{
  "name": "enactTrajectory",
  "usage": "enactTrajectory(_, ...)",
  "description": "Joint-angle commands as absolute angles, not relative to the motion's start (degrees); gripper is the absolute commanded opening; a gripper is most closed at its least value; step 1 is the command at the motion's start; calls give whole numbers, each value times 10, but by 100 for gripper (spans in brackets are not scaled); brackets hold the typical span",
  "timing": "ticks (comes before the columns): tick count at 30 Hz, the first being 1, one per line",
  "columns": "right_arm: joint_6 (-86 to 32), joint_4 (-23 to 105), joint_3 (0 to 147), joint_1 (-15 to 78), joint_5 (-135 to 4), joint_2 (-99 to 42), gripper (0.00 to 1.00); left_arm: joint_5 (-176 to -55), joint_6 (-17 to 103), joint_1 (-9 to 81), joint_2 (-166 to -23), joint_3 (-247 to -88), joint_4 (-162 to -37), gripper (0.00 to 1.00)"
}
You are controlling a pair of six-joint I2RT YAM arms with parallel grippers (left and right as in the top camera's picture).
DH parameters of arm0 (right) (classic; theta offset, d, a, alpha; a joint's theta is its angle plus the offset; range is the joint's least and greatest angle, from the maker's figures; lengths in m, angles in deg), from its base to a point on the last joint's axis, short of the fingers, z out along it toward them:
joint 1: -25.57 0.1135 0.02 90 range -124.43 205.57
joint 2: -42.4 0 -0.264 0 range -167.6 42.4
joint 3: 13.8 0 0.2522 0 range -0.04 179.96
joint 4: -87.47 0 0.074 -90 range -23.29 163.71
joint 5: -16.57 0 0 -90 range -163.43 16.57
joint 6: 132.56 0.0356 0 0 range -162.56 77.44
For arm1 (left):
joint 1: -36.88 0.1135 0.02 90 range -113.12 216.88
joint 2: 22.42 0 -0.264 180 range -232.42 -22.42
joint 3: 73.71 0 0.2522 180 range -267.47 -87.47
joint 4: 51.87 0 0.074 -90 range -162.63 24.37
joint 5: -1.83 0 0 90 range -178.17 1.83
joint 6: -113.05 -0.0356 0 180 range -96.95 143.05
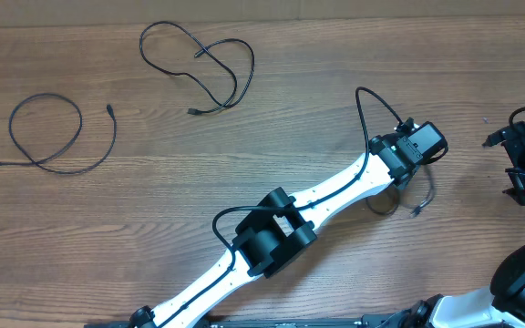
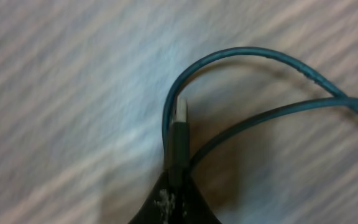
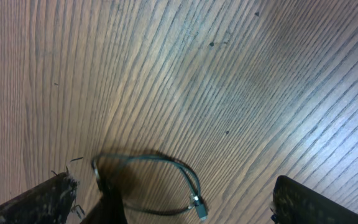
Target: Untangle cables
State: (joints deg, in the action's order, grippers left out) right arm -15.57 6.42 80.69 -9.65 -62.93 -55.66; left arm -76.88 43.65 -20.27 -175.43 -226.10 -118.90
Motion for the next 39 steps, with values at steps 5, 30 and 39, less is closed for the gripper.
enactTrajectory(5, -153, 66, 820, -98, -629, -553, 100, -747, 488, -124, -1669, -2284, -1302, 5)
enactTrajectory(30, -153, 66, 820, -98, -629, -553, 100, -672, 697, 193, -1422, -2172, -1625, 5)
enactTrajectory(39, -153, 66, 820, -98, -629, -553, 100, -551, 819, 230, -1289, -1906, -1623, 5)
